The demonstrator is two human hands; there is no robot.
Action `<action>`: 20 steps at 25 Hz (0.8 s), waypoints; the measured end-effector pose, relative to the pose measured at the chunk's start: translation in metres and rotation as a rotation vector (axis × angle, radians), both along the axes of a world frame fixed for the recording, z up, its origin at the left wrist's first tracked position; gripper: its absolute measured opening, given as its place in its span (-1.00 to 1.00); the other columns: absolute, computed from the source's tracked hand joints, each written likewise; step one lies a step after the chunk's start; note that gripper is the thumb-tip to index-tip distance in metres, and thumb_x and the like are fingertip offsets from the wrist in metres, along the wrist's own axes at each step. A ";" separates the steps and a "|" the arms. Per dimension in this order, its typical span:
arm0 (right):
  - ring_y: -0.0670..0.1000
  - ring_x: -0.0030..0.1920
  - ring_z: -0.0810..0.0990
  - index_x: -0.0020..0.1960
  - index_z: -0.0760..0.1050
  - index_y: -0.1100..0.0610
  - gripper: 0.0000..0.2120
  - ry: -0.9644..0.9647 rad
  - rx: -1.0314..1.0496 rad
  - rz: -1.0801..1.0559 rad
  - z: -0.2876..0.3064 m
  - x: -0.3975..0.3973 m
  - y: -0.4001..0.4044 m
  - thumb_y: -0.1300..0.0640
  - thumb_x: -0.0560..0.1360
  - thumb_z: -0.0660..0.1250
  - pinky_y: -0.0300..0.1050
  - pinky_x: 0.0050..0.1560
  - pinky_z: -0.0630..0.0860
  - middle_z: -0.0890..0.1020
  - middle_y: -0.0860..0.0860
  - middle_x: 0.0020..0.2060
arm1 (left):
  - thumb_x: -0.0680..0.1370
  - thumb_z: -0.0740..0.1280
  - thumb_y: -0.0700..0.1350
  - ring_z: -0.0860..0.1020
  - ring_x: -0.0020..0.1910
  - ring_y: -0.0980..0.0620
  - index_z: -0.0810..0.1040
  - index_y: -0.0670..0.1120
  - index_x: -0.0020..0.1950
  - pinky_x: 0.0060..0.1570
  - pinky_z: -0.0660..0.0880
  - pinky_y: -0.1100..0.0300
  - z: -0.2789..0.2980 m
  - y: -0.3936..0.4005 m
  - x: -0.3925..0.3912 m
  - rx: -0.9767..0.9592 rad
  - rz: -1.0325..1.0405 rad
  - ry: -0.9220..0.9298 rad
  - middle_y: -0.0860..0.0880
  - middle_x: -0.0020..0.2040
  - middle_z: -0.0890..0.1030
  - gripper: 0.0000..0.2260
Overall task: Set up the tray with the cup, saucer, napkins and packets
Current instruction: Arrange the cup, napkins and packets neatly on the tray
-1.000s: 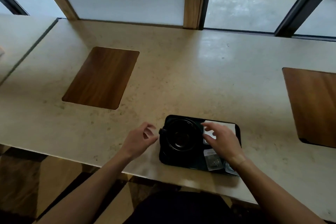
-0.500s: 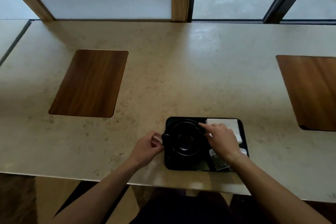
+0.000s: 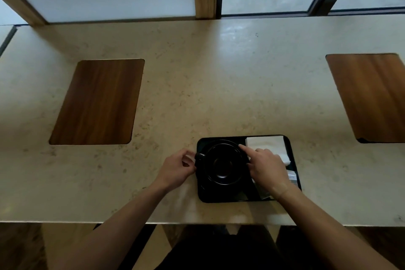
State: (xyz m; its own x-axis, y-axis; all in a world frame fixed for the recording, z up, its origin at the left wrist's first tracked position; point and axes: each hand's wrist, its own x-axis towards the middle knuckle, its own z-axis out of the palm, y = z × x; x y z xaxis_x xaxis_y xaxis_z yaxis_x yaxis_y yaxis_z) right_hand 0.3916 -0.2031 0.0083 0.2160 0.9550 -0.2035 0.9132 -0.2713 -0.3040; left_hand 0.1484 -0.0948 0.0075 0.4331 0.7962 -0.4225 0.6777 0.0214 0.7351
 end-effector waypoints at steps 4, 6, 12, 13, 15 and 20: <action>0.00 -0.12 0.57 0.37 0.35 -0.07 -0.53 0.018 0.033 -0.050 0.004 -0.007 -0.015 0.05 0.49 0.35 -0.07 -0.16 0.33 0.65 -0.07 -0.14 | 0.42 0.46 -0.19 0.62 -0.16 0.18 0.64 -0.04 0.04 -0.06 0.57 0.19 -0.001 0.012 0.009 0.021 -0.041 0.004 0.05 -0.17 0.67 -0.79; -0.02 -0.15 0.59 0.30 0.38 -0.05 -0.58 0.026 0.029 -0.068 0.004 -0.011 -0.021 0.03 0.47 0.37 -0.08 -0.18 0.32 0.65 -0.07 -0.18 | 0.41 0.46 -0.23 0.64 -0.14 0.15 0.65 -0.04 0.03 -0.01 0.58 0.14 -0.001 0.019 0.014 0.022 -0.039 0.010 0.03 -0.17 0.68 -0.78; -0.03 -0.13 0.61 0.18 0.41 -0.03 -0.67 0.001 -0.021 -0.082 0.003 -0.012 -0.025 -0.06 0.47 0.37 -0.05 -0.08 0.38 0.66 -0.06 -0.16 | 0.46 0.41 -0.24 0.64 -0.08 0.04 0.66 -0.06 0.07 0.03 0.57 0.10 -0.001 0.035 0.025 0.068 -0.119 0.048 -0.05 -0.10 0.70 -0.79; -0.03 -0.12 0.61 0.16 0.41 -0.03 -0.69 -0.005 -0.025 -0.084 0.003 -0.011 -0.023 -0.07 0.47 0.36 -0.06 -0.10 0.36 0.66 -0.07 -0.16 | 0.48 0.40 -0.23 0.64 -0.08 0.04 0.66 -0.06 0.07 0.01 0.56 0.15 0.000 0.036 0.027 0.084 -0.128 0.056 -0.05 -0.08 0.70 -0.80; -0.03 -0.10 0.61 0.13 0.45 -0.03 -0.72 -0.020 -0.028 -0.085 0.005 -0.006 -0.018 -0.08 0.47 0.36 -0.05 -0.10 0.35 0.66 -0.08 -0.15 | 0.50 0.39 -0.19 0.63 -0.09 0.08 0.65 -0.04 0.08 -0.05 0.53 0.24 0.002 0.035 0.028 0.117 -0.134 0.057 -0.02 -0.05 0.70 -0.82; -0.05 -0.03 0.60 0.28 0.47 -0.08 -0.62 0.030 0.097 -0.030 0.012 0.007 0.009 -0.03 0.48 0.38 -0.10 -0.05 0.47 0.65 -0.11 -0.01 | 0.51 0.41 -0.01 0.58 -0.17 0.15 0.51 0.03 0.15 -0.12 0.57 0.16 0.007 0.011 0.007 0.131 -0.007 0.048 0.08 -0.08 0.61 -0.76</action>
